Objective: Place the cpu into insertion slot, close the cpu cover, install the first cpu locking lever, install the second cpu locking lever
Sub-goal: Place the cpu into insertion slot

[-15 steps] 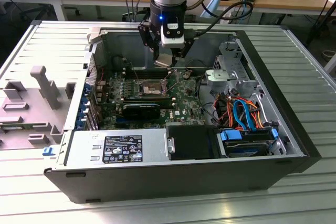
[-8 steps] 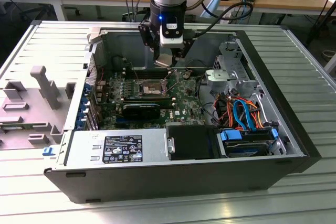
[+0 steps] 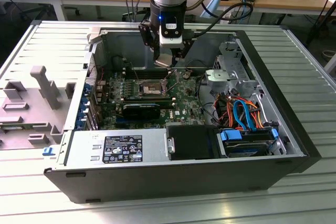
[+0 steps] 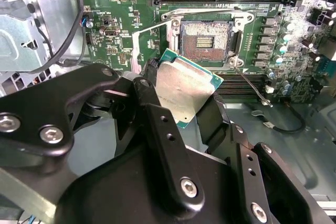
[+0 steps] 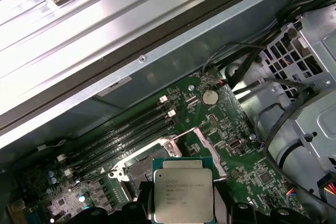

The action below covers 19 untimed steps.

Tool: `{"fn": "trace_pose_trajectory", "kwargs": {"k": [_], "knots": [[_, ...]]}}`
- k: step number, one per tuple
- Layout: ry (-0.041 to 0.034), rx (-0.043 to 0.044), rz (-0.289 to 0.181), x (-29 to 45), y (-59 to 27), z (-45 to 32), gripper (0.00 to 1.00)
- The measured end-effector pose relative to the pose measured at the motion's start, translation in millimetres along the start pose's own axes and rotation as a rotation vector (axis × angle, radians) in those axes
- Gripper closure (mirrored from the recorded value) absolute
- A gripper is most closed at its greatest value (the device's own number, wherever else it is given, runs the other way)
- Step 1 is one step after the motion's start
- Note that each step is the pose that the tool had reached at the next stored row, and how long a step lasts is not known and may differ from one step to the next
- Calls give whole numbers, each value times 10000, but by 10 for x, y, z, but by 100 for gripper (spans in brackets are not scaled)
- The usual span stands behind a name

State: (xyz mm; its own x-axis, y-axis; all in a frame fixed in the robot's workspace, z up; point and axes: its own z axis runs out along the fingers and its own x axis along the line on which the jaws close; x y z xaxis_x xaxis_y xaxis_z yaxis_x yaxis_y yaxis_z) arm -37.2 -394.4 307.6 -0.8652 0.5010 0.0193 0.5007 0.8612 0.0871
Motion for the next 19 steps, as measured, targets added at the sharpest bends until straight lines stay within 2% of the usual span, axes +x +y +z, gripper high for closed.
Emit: {"fn": "trace_pose_trajectory", "kwargs": {"k": [19], "knots": [[-43,-10,492,0,0,2,46]]}}
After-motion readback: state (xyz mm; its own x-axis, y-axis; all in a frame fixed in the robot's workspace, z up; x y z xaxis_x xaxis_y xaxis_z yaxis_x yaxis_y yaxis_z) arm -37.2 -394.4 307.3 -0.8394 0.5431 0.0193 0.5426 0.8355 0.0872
